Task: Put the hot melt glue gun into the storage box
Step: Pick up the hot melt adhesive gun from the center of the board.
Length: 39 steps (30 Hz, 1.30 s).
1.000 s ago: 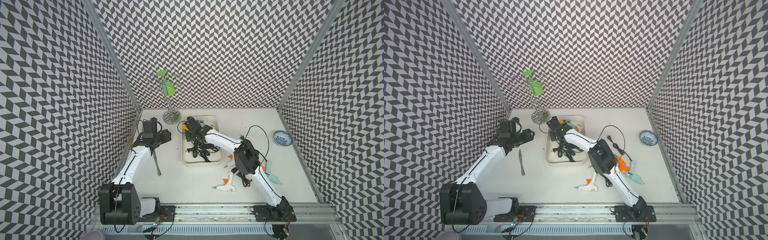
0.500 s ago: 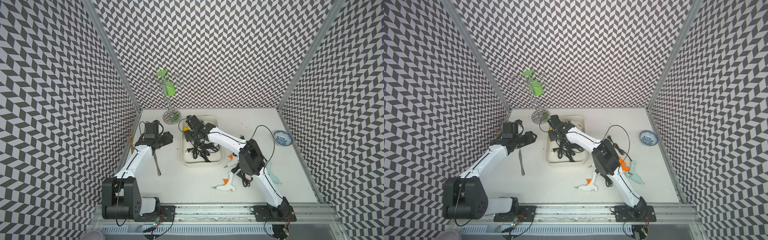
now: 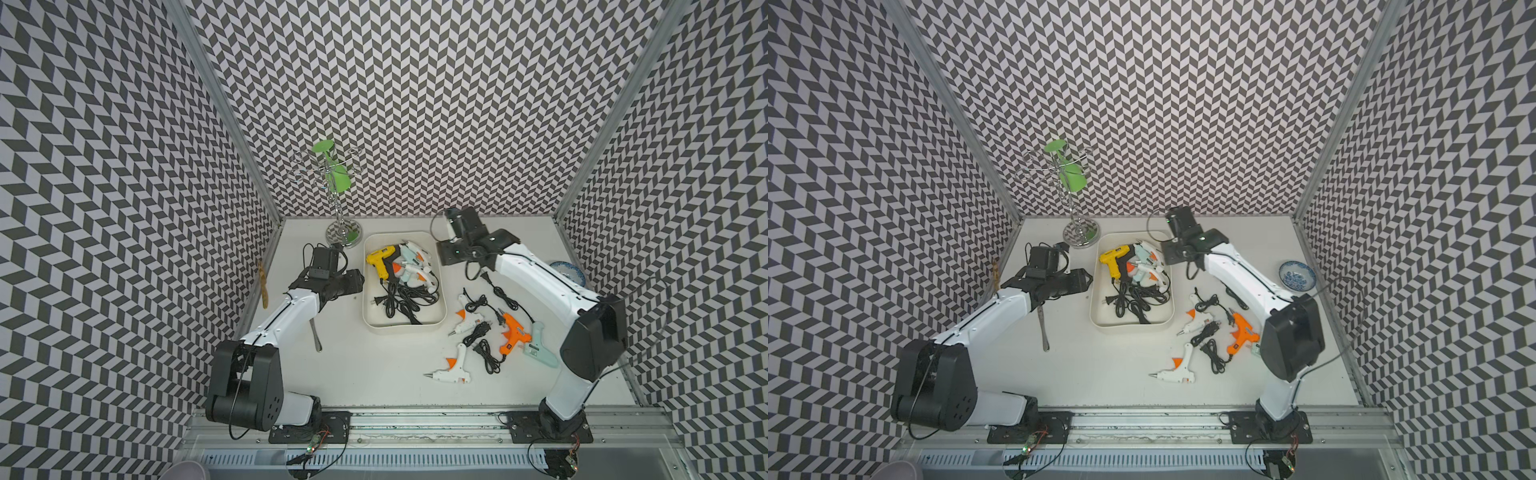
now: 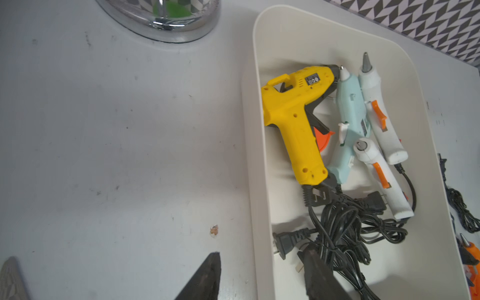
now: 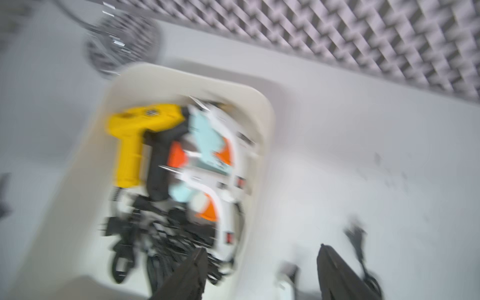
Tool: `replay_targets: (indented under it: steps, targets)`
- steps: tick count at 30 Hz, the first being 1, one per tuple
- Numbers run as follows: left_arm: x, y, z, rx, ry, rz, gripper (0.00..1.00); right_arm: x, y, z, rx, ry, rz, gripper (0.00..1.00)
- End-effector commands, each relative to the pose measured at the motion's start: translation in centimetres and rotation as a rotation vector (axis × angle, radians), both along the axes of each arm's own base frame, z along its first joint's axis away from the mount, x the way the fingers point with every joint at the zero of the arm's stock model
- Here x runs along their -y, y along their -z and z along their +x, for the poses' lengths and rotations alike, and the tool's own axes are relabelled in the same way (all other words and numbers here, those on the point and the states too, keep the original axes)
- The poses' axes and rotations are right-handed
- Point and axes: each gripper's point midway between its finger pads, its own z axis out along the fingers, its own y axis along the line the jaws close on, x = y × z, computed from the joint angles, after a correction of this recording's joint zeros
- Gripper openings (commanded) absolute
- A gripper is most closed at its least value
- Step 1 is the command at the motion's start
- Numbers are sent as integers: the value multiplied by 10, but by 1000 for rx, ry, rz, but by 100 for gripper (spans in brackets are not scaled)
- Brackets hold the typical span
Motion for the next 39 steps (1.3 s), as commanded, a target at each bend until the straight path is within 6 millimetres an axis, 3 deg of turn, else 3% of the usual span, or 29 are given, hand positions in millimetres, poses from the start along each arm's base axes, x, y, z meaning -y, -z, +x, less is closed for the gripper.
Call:
replay_targets:
  steps: [1, 4, 8, 11, 16, 20, 24, 31, 39]
  targets:
    - [5, -22, 15, 79, 19, 39, 56, 50, 36, -34, -132, 107, -8, 70]
    - [15, -29, 18, 94, 47, 51, 56, 80, 61, -56, -211, 217, 47, 70]
    - [28, -35, 19, 108, 84, 57, 56, 92, 80, -89, -258, 339, 123, 70]
    - [35, -33, 17, 109, 104, 49, 56, 96, 86, -110, -263, 424, 186, 69]
    - [42, -28, 15, 101, 129, 30, 56, 116, 79, -137, -206, 568, 237, 65]
    - [48, -21, 13, 80, 147, 7, 56, 123, 94, -162, -223, 653, 280, 64]
    - [52, -19, 12, 70, 159, -10, 56, 115, 120, -179, -293, 671, 333, 63]
    - [54, -18, 9, 76, 172, -22, 56, 119, 144, -198, -337, 708, 282, 61]
    - [53, -17, 8, 71, 175, -16, 56, 121, 169, -201, -354, 722, 263, 59]
